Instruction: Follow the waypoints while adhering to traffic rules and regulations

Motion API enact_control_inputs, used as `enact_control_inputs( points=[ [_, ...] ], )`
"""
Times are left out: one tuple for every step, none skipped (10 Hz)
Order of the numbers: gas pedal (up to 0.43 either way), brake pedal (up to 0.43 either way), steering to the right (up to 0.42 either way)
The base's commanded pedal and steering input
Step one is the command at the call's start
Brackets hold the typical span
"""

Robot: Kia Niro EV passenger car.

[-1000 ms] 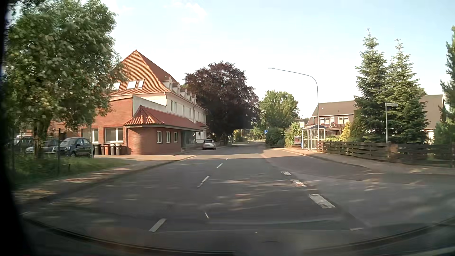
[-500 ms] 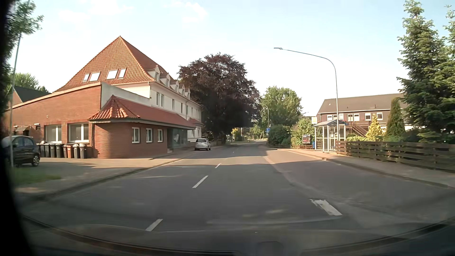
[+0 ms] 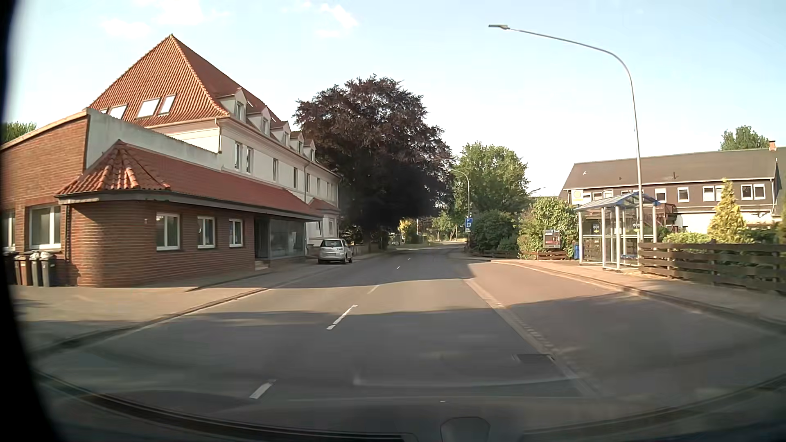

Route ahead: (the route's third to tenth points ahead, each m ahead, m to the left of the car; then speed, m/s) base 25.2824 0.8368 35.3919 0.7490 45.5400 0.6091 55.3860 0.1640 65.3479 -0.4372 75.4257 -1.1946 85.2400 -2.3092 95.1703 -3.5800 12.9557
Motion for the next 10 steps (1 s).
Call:
enact_control_inputs(
  points=[
    [0.157, 0.006, -0.002],
    [0.157, 0.006, -0.002],
    [0.157, 0.006, -0.002],
    [0.169, 0.006, -0.002],
    [0.169, 0.006, -0.001],
    [0.169, 0.006, -0.002],
    [0.169, 0.006, -0.001],
    [0.169, 0.006, -0.001],
    [0.169, 0.006, -0.001],
    [0.169, 0.006, 0.000]
  ],
)
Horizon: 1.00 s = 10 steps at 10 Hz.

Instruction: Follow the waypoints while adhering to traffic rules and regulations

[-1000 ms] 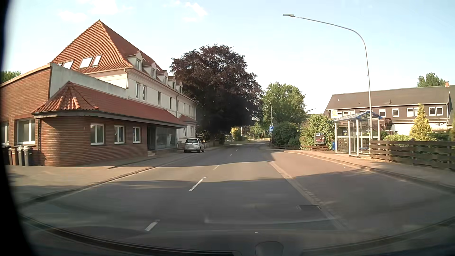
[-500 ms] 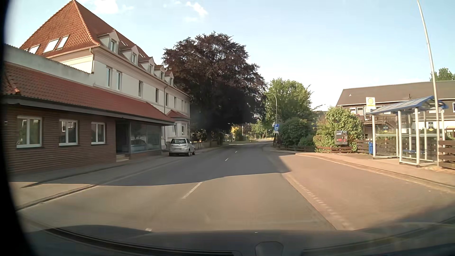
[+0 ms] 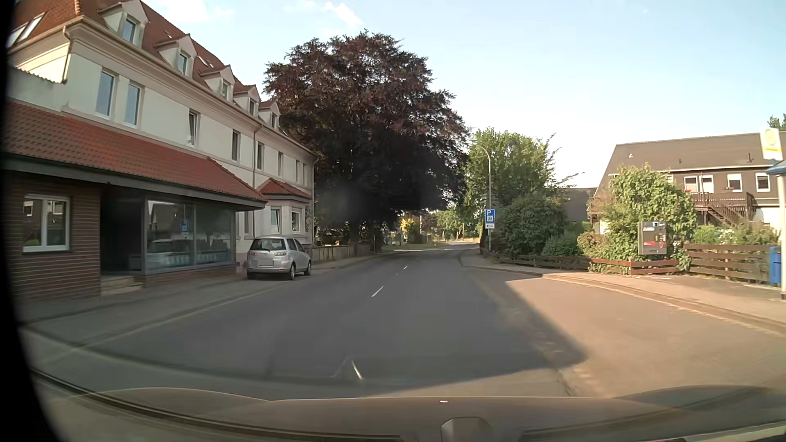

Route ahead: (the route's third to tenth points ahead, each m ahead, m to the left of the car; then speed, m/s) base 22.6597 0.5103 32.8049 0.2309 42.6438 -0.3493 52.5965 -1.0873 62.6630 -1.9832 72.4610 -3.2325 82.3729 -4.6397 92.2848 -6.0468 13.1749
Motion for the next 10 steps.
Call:
enact_control_inputs(
  points=[
    [0.169, 0.006, 0.000],
    [0.169, 0.006, 0.000],
    [0.169, 0.006, 0.001],
    [0.169, 0.006, 0.003],
    [0.169, 0.006, 0.004],
    [0.157, 0.006, 0.005],
    [0.157, 0.006, 0.006],
    [0.157, 0.006, 0.007],
    [0.157, 0.006, 0.007],
    [0.157, 0.006, 0.008]
  ],
)
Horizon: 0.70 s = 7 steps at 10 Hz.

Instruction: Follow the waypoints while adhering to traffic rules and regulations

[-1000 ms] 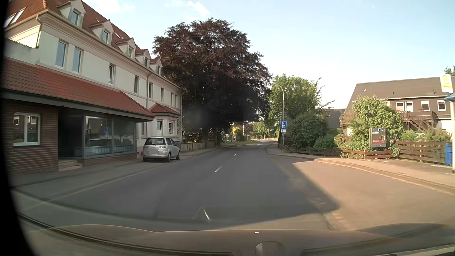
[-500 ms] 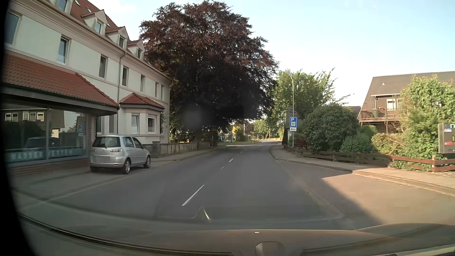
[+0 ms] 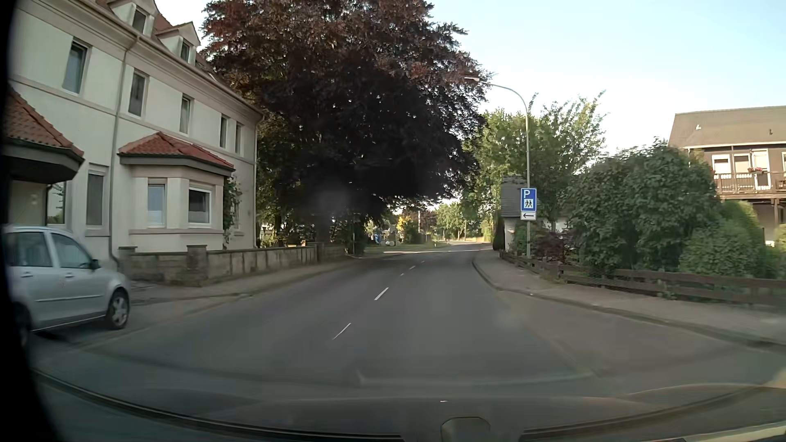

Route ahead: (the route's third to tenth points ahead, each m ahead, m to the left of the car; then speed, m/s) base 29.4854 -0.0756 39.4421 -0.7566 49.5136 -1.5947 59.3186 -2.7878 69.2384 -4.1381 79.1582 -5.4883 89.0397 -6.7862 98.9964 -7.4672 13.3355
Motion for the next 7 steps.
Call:
enact_control_inputs(
  points=[
    [0.157, 0.006, 0.007],
    [0.157, 0.006, 0.007],
    [0.157, 0.006, 0.007],
    [0.157, 0.006, 0.007],
    [0.157, 0.006, 0.008],
    [0.157, 0.006, 0.009],
    [0.157, 0.006, 0.011]
  ],
)
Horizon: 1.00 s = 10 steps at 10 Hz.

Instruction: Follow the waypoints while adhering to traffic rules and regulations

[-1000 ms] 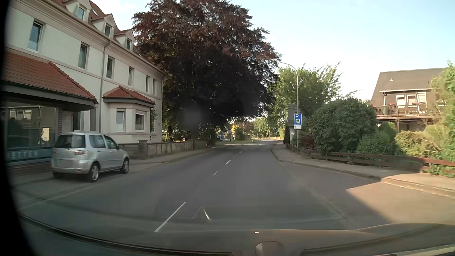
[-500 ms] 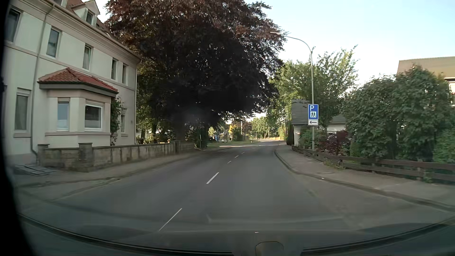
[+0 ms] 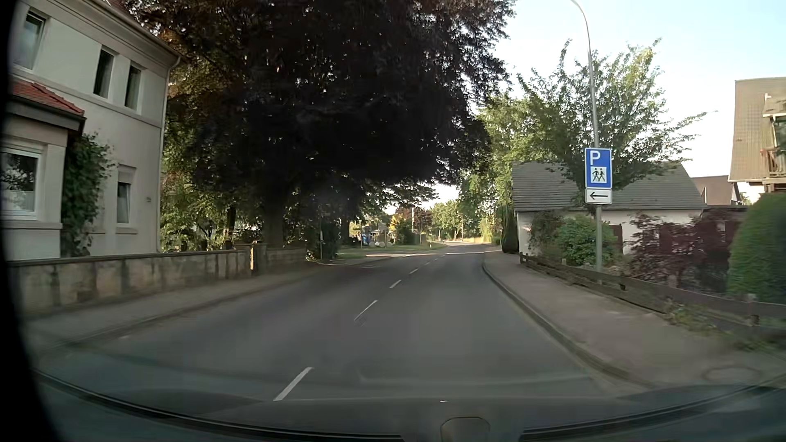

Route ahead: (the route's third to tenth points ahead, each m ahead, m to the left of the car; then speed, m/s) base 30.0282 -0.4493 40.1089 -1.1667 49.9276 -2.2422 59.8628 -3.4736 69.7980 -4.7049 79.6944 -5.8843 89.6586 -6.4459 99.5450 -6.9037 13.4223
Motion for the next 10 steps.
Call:
enact_control_inputs(
  points=[
    [0.157, 0.006, 0.012],
    [0.157, 0.000, 0.012],
    [0.138, 0.006, 0.012],
    [0.138, 0.006, 0.012],
    [0.138, 0.006, 0.013],
    [0.138, 0.006, 0.016],
    [0.138, 0.006, 0.017],
    [0.138, 0.006, 0.018],
    [0.138, 0.006, 0.019],
    [0.138, 0.006, 0.022]
  ],
)
